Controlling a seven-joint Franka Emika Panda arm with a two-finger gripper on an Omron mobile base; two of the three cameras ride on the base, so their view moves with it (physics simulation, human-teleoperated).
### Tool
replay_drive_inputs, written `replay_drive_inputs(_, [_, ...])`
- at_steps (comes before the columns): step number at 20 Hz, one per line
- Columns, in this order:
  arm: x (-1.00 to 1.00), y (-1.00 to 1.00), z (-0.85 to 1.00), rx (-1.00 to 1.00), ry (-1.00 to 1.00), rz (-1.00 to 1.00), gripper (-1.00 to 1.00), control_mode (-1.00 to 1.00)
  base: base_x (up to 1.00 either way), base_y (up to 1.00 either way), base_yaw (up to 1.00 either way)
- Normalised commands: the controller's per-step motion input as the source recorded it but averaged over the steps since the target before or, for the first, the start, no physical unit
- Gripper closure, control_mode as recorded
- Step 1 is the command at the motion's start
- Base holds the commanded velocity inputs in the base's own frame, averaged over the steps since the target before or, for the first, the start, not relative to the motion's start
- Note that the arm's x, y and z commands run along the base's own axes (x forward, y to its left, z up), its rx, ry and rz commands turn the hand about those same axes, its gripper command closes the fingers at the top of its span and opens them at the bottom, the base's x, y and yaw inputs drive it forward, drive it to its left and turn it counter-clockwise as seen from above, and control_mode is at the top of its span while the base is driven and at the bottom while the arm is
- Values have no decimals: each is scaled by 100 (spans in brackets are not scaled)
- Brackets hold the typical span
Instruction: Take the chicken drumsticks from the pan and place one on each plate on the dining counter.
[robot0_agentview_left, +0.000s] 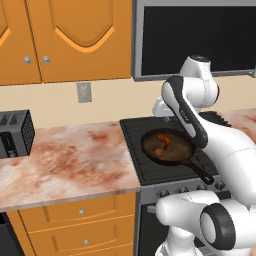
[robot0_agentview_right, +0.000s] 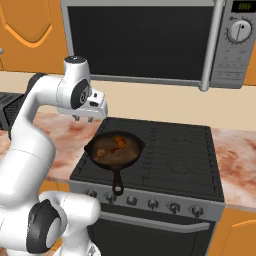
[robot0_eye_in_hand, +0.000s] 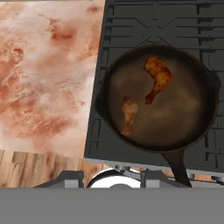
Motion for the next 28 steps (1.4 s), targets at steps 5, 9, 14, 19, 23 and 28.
replay_drive_inputs(5, [-9, -4, -11, -2, 3, 0, -100, -100, 0, 0, 0])
replay_drive_inputs(9, [-28, -16, -33, -3, 11, 0, -100, -100, 0, 0, 0])
replay_drive_inputs(14, [-13, -25, -36, -4, 11, -16, -100, -100, 0, 0, 0])
replay_drive_inputs(19, [0, -41, -40, -1, 13, -15, -100, -100, 0, 0, 0])
replay_drive_inputs(23, [0, -20, -41, -1, 0, -20, -100, -100, 0, 0, 0])
replay_drive_inputs(28, [28, 0, -41, -3, 0, -24, -100, -100, 0, 0, 0])
